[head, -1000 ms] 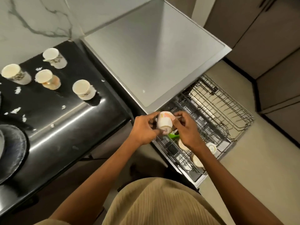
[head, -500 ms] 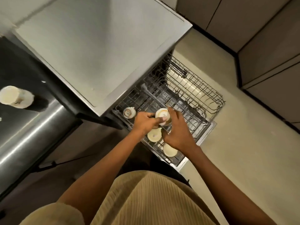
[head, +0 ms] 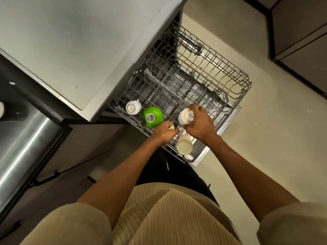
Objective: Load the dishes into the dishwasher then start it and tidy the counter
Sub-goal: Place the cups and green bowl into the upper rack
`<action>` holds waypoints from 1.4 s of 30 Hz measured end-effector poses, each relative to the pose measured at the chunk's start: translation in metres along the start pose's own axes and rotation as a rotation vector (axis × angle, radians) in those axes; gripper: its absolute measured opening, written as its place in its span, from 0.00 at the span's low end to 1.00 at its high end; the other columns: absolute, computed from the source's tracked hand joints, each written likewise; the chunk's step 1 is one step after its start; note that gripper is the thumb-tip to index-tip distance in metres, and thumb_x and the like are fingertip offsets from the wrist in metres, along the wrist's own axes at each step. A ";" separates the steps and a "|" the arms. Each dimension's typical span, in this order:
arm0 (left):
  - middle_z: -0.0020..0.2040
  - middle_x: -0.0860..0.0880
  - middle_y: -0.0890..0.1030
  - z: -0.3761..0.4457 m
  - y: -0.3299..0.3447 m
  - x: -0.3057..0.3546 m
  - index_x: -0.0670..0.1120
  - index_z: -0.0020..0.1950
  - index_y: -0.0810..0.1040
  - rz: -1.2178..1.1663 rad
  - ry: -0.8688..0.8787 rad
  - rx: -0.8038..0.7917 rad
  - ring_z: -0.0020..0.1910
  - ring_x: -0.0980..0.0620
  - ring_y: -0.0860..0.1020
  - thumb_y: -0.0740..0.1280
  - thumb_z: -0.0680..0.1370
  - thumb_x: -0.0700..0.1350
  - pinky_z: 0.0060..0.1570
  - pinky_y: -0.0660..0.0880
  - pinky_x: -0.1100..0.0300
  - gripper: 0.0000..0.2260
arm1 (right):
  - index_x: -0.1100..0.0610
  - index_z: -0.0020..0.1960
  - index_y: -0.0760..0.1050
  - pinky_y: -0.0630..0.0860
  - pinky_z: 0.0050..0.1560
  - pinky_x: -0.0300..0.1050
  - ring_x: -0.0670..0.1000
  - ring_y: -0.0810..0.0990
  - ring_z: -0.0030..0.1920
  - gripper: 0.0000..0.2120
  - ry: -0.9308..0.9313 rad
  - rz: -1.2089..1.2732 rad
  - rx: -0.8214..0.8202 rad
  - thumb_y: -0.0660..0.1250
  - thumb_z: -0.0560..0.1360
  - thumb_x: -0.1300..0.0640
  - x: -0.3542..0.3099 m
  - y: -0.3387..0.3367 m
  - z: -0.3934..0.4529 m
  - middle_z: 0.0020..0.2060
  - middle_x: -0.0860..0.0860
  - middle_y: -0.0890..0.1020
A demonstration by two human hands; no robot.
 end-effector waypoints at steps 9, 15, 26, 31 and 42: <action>0.81 0.40 0.46 0.012 0.015 -0.051 0.40 0.81 0.52 0.798 0.202 -0.100 0.80 0.42 0.47 0.66 0.78 0.56 0.77 0.53 0.45 0.39 | 0.51 0.72 0.64 0.76 0.48 0.48 0.59 0.78 0.55 0.39 0.102 -0.204 -0.067 0.79 0.66 0.55 0.037 0.040 0.029 0.59 0.58 0.76; 0.82 0.43 0.42 0.015 0.019 -0.067 0.42 0.81 0.47 0.850 0.244 -0.072 0.81 0.45 0.46 0.66 0.76 0.55 0.76 0.53 0.45 0.42 | 0.54 0.72 0.64 0.78 0.55 0.53 0.62 0.76 0.61 0.40 0.090 -0.224 -0.077 0.80 0.66 0.56 0.042 0.061 0.050 0.61 0.61 0.75; 0.81 0.46 0.37 0.019 0.020 -0.071 0.43 0.82 0.45 0.872 0.243 -0.084 0.81 0.48 0.42 0.64 0.77 0.53 0.78 0.47 0.46 0.40 | 0.55 0.74 0.60 0.69 0.69 0.59 0.61 0.67 0.69 0.45 0.099 -0.331 -0.113 0.79 0.64 0.61 0.050 0.090 0.063 0.68 0.60 0.69; 0.81 0.46 0.37 0.020 0.022 -0.075 0.43 0.82 0.44 0.868 0.243 -0.074 0.81 0.48 0.42 0.65 0.77 0.53 0.78 0.47 0.46 0.41 | 0.55 0.73 0.61 0.69 0.70 0.59 0.62 0.67 0.71 0.42 0.102 -0.339 -0.088 0.79 0.66 0.62 0.054 0.096 0.069 0.69 0.61 0.69; 0.81 0.47 0.37 0.020 0.024 -0.075 0.44 0.82 0.44 0.876 0.231 -0.066 0.80 0.49 0.41 0.65 0.77 0.53 0.78 0.46 0.47 0.42 | 0.55 0.74 0.63 0.65 0.72 0.59 0.62 0.65 0.72 0.39 0.105 -0.380 -0.048 0.78 0.67 0.60 0.065 0.109 0.073 0.70 0.61 0.68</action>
Point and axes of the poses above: each hand's wrist, its own z-axis towards the middle knuckle, its own y-axis out of the palm, x = y × z, the point moved 3 cm from there along z, towards the middle knuckle
